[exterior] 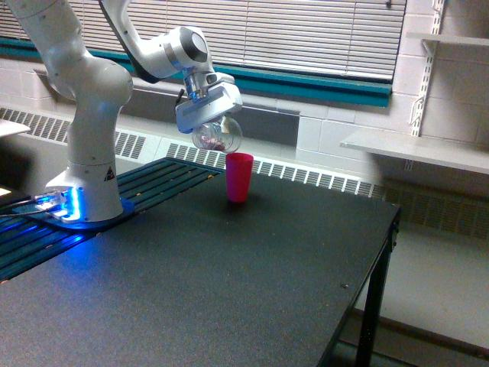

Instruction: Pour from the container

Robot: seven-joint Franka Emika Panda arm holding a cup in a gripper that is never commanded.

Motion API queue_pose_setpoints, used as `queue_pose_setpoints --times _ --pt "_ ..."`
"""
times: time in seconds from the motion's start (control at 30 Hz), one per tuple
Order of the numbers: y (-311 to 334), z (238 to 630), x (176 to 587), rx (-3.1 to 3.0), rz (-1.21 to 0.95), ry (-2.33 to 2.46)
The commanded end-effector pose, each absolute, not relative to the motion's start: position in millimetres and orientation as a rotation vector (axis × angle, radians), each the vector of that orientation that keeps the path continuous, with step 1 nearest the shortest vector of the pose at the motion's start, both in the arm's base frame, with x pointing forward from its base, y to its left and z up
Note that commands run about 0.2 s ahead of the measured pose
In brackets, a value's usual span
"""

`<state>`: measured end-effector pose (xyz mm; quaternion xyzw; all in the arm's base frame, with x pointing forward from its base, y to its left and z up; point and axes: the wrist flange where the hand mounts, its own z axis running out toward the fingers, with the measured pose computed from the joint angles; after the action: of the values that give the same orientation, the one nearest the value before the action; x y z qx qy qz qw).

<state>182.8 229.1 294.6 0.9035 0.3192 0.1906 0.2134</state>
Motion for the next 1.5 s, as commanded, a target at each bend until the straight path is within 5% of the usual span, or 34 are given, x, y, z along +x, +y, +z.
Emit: queue_pose_setpoints --times 0.03,1.5 --pt "222.5 283.4 172.5 2.469 0.507 0.921" --pt "220.2 276.3 172.8 2.432 0.51 0.92"
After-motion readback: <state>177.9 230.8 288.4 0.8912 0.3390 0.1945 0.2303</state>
